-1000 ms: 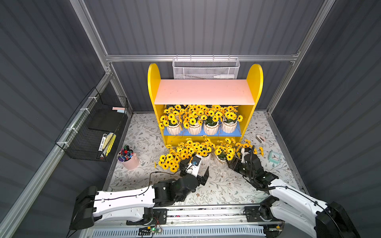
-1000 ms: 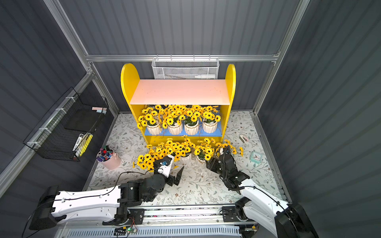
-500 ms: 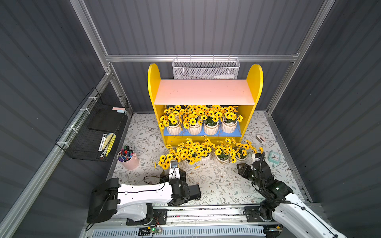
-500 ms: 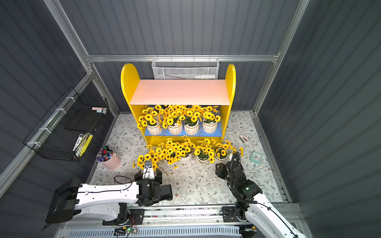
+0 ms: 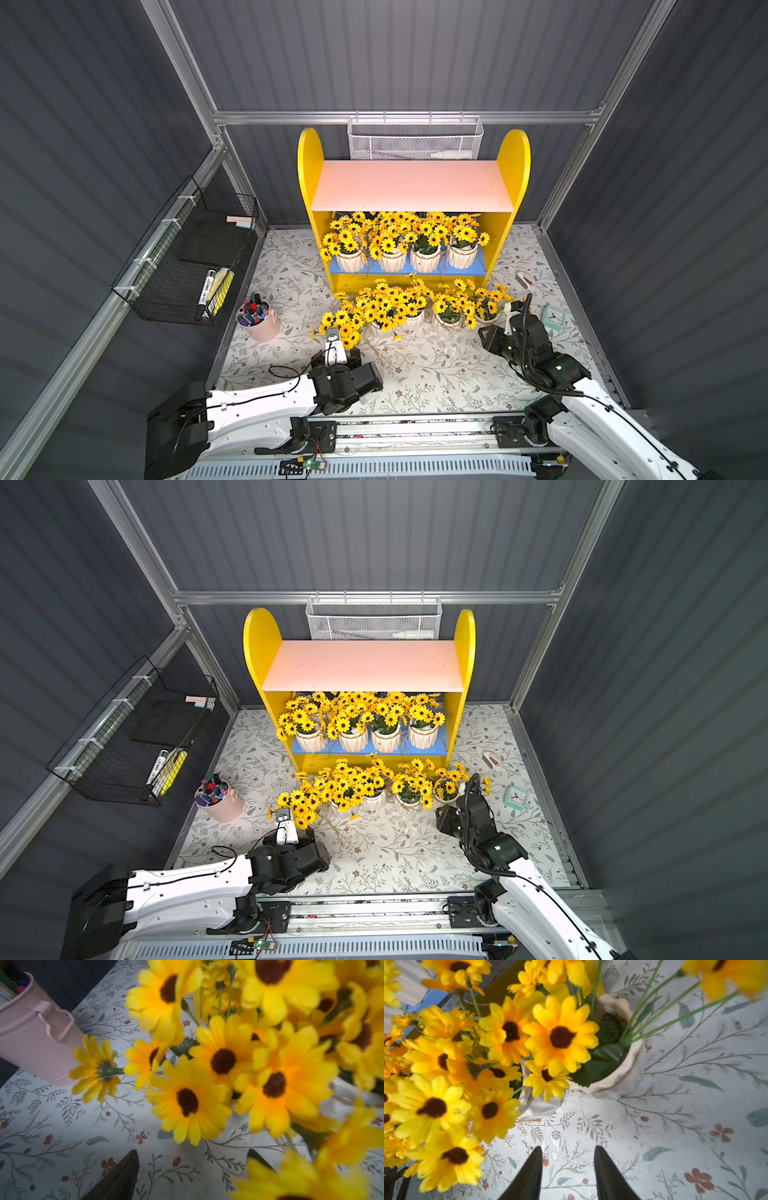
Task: Take the sunflower pots off the shelves
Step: Place the sunflower pot at the center of the board, then pick up the sunflower pot from the shelf.
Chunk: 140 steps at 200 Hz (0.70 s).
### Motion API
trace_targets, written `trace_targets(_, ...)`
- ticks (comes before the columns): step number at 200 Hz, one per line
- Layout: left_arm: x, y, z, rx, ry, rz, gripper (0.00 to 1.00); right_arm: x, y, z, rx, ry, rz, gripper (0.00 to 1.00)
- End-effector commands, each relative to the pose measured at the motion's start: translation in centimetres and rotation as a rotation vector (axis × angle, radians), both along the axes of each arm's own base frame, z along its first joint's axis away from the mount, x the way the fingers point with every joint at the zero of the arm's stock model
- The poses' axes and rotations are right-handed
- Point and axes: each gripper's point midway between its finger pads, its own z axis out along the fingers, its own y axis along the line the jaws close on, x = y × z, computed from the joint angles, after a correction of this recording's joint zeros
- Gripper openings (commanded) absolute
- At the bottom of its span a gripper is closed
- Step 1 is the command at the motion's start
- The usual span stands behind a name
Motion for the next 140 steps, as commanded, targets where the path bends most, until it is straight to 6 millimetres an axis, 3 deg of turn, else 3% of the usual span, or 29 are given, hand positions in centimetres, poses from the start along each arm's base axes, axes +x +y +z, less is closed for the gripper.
trace_targets(1,1.5,-3.3,3.2,-0.013,-0.048,-0.106,0.87,-0.3,0.9,2.3,-0.003,-0.018,0.073,0.43)
trace_targets(40,2.2,-2.9,7.5,0.048,-0.104,-0.091,0.94,-0.8,1.4,6.8,-0.040,-0.083,0.135,0.43)
trace_targets(75,3.1,-4.2,14.0,0.056,-0.238,-0.189,0.99,1.0,3.1,11.2,-0.120,-0.213,0.181,0.49)
trace_targets(110,5.3,-5.9,20.3,0.130,-0.359,-0.289,0.99,5.5,4.0,14.7,-0.208,-0.371,0.127,0.79)
trace_targets(140,8.6,-5.7,23.0,0.009,-0.351,-0.314,0.99,9.2,4.4,16.8,-0.262,-0.488,0.053,0.99)
